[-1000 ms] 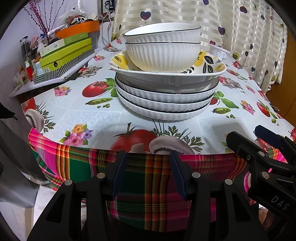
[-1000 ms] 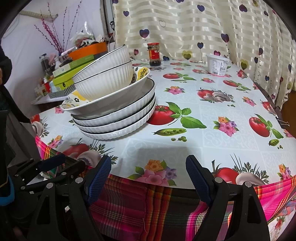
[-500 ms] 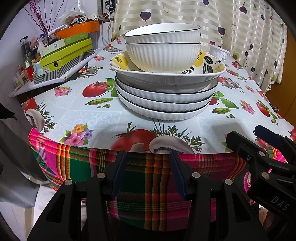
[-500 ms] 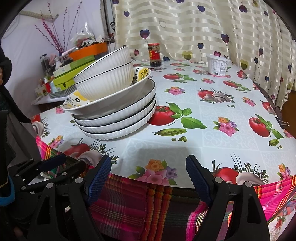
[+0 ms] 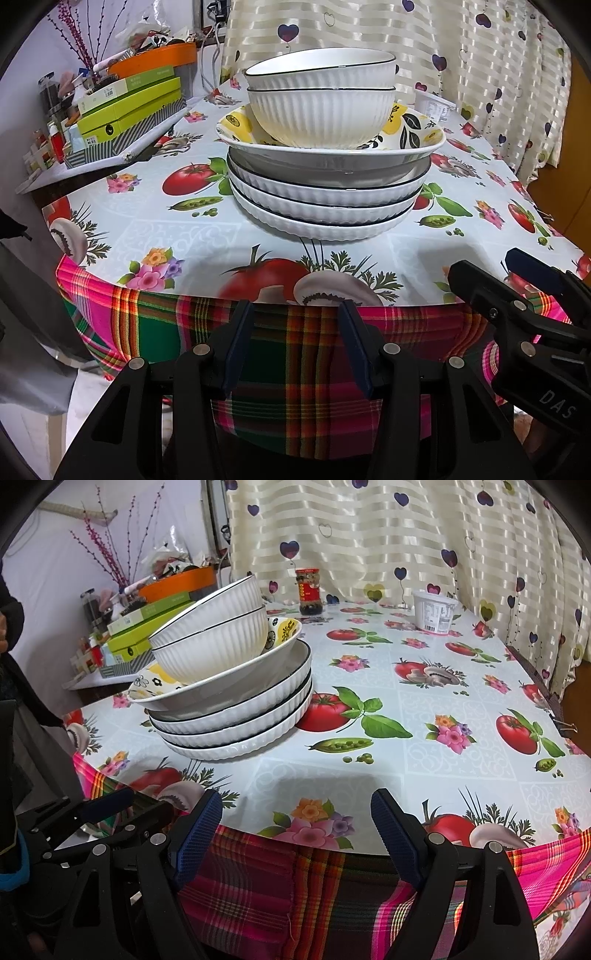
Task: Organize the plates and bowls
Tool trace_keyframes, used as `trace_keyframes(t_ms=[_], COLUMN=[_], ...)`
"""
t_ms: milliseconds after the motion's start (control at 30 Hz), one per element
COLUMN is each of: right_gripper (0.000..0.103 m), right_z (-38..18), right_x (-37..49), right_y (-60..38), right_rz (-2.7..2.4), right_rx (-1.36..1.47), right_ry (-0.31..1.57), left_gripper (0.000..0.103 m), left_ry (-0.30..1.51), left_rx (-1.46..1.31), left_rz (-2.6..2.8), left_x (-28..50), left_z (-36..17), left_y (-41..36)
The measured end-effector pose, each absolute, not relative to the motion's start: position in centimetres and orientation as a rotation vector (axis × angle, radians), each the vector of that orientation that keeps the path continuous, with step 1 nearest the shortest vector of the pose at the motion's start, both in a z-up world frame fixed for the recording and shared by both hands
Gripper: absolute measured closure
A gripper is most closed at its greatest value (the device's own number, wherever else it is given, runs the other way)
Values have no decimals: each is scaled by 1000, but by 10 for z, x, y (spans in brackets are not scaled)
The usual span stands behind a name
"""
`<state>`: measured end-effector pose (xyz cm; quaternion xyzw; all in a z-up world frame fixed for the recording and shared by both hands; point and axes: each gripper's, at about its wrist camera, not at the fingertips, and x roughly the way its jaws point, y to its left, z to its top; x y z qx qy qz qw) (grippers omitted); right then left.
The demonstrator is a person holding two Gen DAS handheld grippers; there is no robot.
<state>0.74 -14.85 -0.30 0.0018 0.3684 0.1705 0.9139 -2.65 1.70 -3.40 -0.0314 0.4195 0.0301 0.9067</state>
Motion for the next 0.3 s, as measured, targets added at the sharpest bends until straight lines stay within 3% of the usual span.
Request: trace_keyframes(t_ms=[300], right_gripper=[19], right_z=[1], right_x=[7], right_y=[-150], right_rz=[354], right_rx=[3], right_ry=[750], left_gripper=[54], left_ry=[872], left_rx=[-64], left_rz=[67], left_x=[-27], left_z=[-32], left_y=[17])
